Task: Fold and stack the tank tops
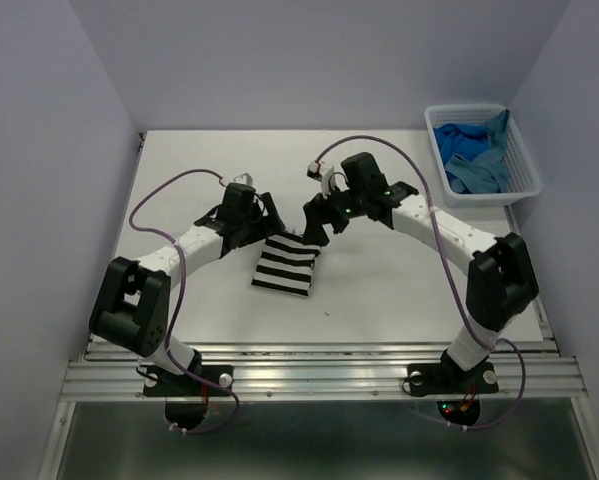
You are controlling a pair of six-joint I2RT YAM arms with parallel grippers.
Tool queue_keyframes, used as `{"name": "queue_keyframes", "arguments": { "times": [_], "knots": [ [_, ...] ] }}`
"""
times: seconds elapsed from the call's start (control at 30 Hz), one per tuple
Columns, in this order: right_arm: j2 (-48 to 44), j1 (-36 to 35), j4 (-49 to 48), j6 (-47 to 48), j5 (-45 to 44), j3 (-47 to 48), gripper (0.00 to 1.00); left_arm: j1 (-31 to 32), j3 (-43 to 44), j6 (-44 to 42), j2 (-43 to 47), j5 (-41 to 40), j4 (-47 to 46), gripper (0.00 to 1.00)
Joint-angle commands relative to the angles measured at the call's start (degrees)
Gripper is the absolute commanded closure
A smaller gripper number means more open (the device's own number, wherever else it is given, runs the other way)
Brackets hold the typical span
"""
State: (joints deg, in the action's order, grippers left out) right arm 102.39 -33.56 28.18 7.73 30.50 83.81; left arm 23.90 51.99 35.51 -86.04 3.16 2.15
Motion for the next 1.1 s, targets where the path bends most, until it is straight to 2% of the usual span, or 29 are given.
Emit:
{"name": "queue_keyframes", "arguments": {
  "times": [0.0,0.17,0.2,0.27,0.3,0.33,0.37,0.47,0.7,0.87,1.0,1.03,1.07],
  "knots": [
    [-5.44,-0.63,-20.61,-14.22,13.75,-10.84,0.00,0.01,-1.27,0.35,-2.20,0.62,-3.82,0.13],
    [-3.87,-1.24,-27.11,-17.39,18.10,-15.25,0.00,0.00,0.21,0.88,-7.90,0.71,-4.44,0.25],
    [-2.99,-1.24,-27.56,-18.18,20.10,-15.52,0.00,0.01,0.48,0.97,-8.61,0.45,-4.00,0.31],
    [0.33,-1.24,-29.42,-19.06,20.91,-14.73,0.00,0.01,1.01,1.75,-10.19,-1.31,-3.30,0.33],
    [1.31,-1.24,-29.33,-19.50,21.35,-14.47,0.00,-0.08,1.01,1.93,-10.55,-1.66,-3.12,0.43],
    [2.11,-1.24,-29.33,-19.59,21.27,-14.64,0.00,0.00,0.92,2.02,-10.81,-1.84,-3.47,0.48],
    [3.42,-1.24,-29.33,-19.24,21.18,-14.90,0.00,0.01,1.01,2.11,-11.51,-1.84,-3.47,0.56],
    [5.18,-1.24,-28.71,-18.72,18.90,-15.43,0.00,-0.08,1.19,2.46,-12.66,-2.54,-2.86,0.60],
    [8.70,-0.01,-28.36,-16.96,13.46,-16.49,0.00,-0.61,1.54,2.55,-12.84,-5.00,-2.24,0.61],
    [5.30,0.69,-22.85,-13.62,9.85,-13.69,0.00,-0.79,3.03,1.67,-9.94,-4.74,-0.48,0.57],
    [-4.02,0.69,-22.03,-12.30,5.72,-14.37,0.00,-0.79,2.60,1.14,-4.23,-4.04,-0.13,0.38],
    [-6.30,0.69,-22.03,-13.08,1.45,-15.16,0.00,-0.87,2.07,1.14,-3.18,-3.86,-0.04,0.25],
    [-8.67,0.69,-22.21,-14.04,-1.38,-16.04,0.00,-0.79,1.54,1.23,-2.04,-3.51,-0.13,0.19]
  ]
}}
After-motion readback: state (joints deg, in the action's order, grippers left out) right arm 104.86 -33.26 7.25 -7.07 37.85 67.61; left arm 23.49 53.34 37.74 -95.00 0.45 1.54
